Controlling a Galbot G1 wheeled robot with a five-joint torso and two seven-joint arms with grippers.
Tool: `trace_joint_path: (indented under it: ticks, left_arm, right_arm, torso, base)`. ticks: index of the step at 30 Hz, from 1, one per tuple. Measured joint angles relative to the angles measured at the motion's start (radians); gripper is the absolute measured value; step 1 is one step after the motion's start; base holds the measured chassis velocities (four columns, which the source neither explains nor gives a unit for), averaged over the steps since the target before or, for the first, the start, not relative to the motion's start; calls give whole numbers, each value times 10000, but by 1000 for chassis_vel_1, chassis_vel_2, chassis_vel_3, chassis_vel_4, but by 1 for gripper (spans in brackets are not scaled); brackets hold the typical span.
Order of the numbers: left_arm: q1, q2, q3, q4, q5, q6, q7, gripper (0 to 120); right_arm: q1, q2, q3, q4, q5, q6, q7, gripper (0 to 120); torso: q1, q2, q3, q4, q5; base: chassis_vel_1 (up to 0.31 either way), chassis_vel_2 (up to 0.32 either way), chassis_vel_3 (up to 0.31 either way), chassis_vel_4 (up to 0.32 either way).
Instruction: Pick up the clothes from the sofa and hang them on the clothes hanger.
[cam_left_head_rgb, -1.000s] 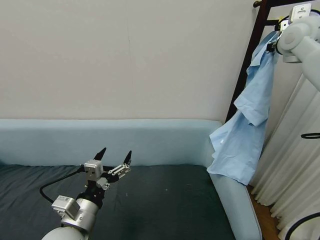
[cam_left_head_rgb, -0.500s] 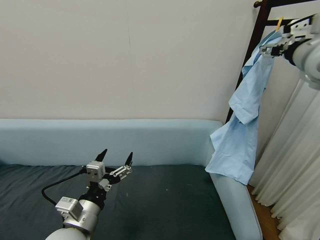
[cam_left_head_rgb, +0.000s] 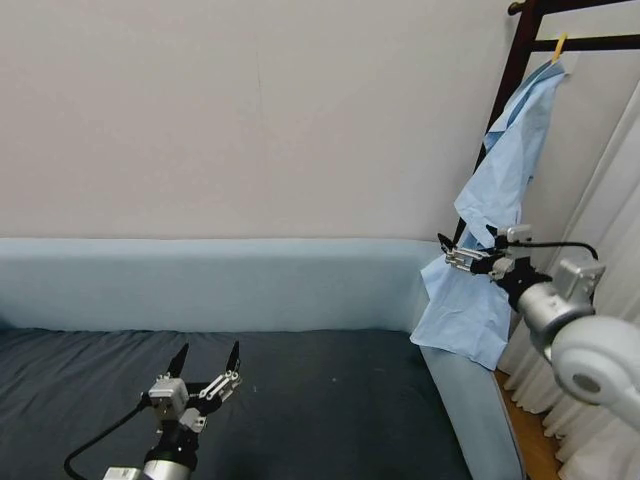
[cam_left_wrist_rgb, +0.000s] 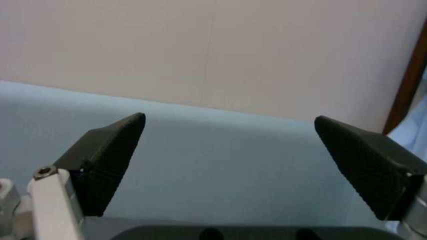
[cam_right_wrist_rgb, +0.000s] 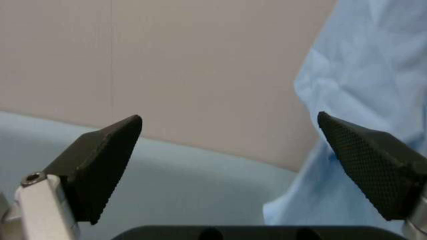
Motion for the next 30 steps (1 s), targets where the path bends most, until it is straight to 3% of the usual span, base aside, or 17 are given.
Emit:
trace_joint_path:
  ticks: [1, 3, 6, 7, 11, 12, 16, 21, 30]
  left_arm:
    - [0, 0, 0, 0, 0, 0, 0, 100]
    - [225, -465, 4, 244, 287, -294, 338, 100]
    - [542, -941, 181, 663, 521, -628, 500, 100]
    - [542, -941, 181, 663, 521, -628, 500, 100]
    - [738, -1350, 302, 1009, 1147, -914, 546, 100]
    - [738, -1350, 302, 1009, 1147, -914, 546, 100]
    - [855, -1462, 341, 1097, 1298, -939, 543, 100]
    - [909, -1526, 415, 1193, 1447, -1100, 564, 100]
    - [844, -1533, 531, 1269, 1725, -1136, 541, 100]
  right_arm:
    - [0, 0, 0, 0, 0, 0, 0, 100]
    - [-2029, 1212, 1100, 272, -1193, 87, -488, 100]
    - [-3958, 3026, 1773, 359, -2919, 490, -1219, 100]
    - [-3958, 3026, 1773, 359, -2919, 490, -1219, 100]
    - [-5581, 5114, 1933, 651, -4847, 924, -1533, 100]
    - [-5581, 5114, 1933, 651, -4847, 924, -1533, 100]
    - [-6910, 6395, 1951, 335, -5817, 1904, -1856, 100]
    - [-7504, 6758, 2011, 42, -6110, 2623, -2183, 100]
    - [-7499, 6846, 1955, -51, -6172, 2737, -2216, 100]
  torso:
    - [0, 0, 0, 0, 0]
    - [-2, 2, -3, -3, -14]
    - [-2, 1, -3, 4, -4]
    - [-2, 1, -3, 4, -4]
    - [-2, 2, -4, 8, -15]
    - [-2, 2, -4, 8, -15]
    - [-2, 2, -3, 5, -14]
    - [-2, 2, -2, 6, -14]
    - [-2, 2, -1, 8, -12]
  base:
    - [0, 0, 0, 0]
    - [0, 0, 0, 0]
    - [0, 0, 0, 0]
    - [0, 0, 0, 0]
    - [0, 0, 0, 0]
    - [0, 0, 0, 0]
    - [0, 0, 0, 0]
    - [0, 0, 0, 0]
    - [0, 0, 0, 0]
